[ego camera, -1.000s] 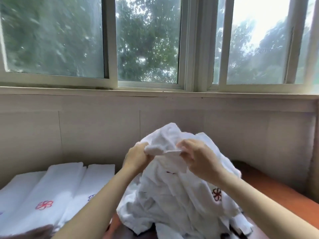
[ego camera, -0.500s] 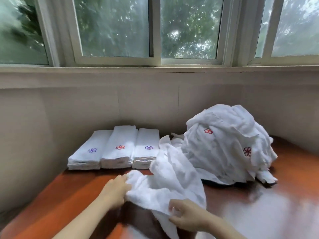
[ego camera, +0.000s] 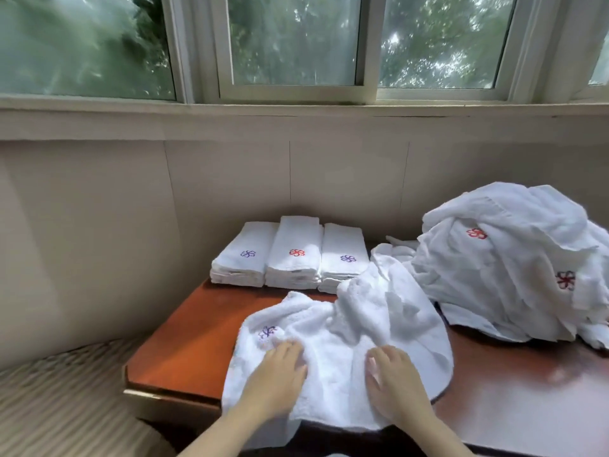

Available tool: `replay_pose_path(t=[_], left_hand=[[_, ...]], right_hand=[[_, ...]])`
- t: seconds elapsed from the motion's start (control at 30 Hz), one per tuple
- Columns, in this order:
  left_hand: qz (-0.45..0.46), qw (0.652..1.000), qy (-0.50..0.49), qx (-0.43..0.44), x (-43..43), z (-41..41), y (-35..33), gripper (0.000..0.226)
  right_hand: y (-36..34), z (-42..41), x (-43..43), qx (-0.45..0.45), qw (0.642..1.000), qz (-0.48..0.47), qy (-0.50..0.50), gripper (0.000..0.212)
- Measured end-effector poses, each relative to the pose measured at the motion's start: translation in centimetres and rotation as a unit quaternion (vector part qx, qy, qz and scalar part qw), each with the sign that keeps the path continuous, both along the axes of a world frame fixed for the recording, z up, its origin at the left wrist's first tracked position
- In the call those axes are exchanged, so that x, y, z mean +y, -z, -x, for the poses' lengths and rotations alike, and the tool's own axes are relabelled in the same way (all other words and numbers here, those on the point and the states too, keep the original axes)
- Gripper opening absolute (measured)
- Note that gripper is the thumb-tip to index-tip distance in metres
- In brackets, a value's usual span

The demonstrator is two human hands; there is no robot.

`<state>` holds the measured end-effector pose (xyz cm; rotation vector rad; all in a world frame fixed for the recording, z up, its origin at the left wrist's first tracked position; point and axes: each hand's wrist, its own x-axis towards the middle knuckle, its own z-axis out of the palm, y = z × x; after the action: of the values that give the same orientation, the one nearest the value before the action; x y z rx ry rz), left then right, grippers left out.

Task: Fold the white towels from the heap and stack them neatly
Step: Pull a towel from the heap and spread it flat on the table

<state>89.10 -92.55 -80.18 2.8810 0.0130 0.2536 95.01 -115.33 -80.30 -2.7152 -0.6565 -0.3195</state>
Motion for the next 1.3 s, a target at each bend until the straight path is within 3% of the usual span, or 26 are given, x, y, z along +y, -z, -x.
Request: replay_pose_path(t=[0.17,0.3,0.37,0.43,0.53,0.6,0.67,0.73,0.8,0.83,0.9,1.0,1.17,1.3], left_hand=[[-0.043,0.992,-0.111,0.041,-0.1,-1.1,1.2,0.048],[-0.044,0.989,-0.125,0.068,0.1,-1.5,0.7,0.055],[-0.011,0.993,-0.083,0.086,0.3,-0.8,1.2,0.067],[0.019,0.995,-0.003,0.099,0.4,0.3,1.8,0.084],[-0.022,0.991,0.091,0.093,-0.2,1.8,1.8,0.094],[-0.063,0.988,0.129,0.065,-0.4,2.2,1.8,0.084],[-0.021,0.989,0.143,0.007,-0.4,2.7,1.4,0.06],[0.036,0.986,0.149,-0.061,-0.2,3.0,1.3,0.029],[0.067,0.986,0.124,-0.092,0.2,3.2,1.0,0.016],[0.087,0.988,0.091,-0.091,0.3,3.3,0.6,0.014],[0.131,0.988,0.02,-0.085,0.6,2.9,-0.5,0.014],[0.174,0.974,-0.025,-0.144,0.8,1.8,-3.7,0.02],[0.238,0.905,-0.068,-0.345,0.9,1.1,-12.9,0.011],[0.17,0.892,-0.029,-0.418,1.2,1.0,-19.8,0.026]], right_hand=[[0.8,-2.7,-1.4,0.036,0.996,0.066,0.042,0.042],[1.1,-3.2,-3.4,0.052,0.996,-0.069,0.025,0.021],[1.5,-3.3,-5.0,0.049,0.993,-0.098,0.055,0.026],[1.7,-3.7,-6.4,0.028,0.986,-0.069,0.147,0.038],[0.8,-4.2,-7.3,0.041,0.974,-0.058,0.216,0.04],[0.0,-4.7,-7.6,0.056,0.978,-0.021,0.202,0.027],[-0.5,-5.0,-8.3,0.079,0.982,0.035,0.168,0.025],[-0.8,-5.1,-9.6,0.131,0.983,0.078,0.107,0.035],[-1.3,-4.8,-10.8,0.175,0.972,0.139,0.076,0.056],[-1.5,-4.6,-11.1,0.172,0.967,0.166,0.087,0.058],[-2.0,-4.1,-11.0,0.117,0.967,0.183,0.132,0.045],[-2.1,-3.3,-10.2,0.039,0.965,0.196,0.171,0.037],[-3.3,-3.3,-8.8,0.082,0.957,0.229,0.158,0.043],[-5.0,-3.6,-6.1,0.083,0.956,0.26,0.112,0.048]])
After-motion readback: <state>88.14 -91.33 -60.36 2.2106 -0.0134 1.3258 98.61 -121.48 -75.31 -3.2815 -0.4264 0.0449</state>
